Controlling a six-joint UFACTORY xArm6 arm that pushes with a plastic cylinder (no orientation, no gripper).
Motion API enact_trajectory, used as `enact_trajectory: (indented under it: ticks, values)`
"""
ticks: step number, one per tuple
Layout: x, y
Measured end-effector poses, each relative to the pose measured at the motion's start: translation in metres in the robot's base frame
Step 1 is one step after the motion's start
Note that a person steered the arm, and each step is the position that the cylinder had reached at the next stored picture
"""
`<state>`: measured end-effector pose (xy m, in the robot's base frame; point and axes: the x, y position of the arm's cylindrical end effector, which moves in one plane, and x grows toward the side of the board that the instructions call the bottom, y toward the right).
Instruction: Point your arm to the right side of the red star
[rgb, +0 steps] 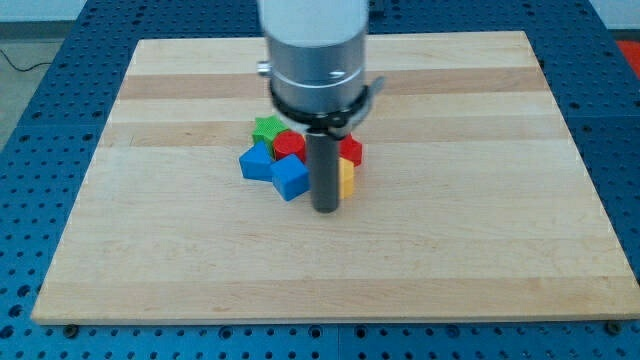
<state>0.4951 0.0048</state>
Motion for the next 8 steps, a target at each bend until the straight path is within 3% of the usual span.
enact_trajectory:
  ticks: [2,3,5,8]
  values:
    - [-0.030,0.081]
    - [-0.039,0.087]
    - [0.009,0.079]
    - [-0.042,0.064]
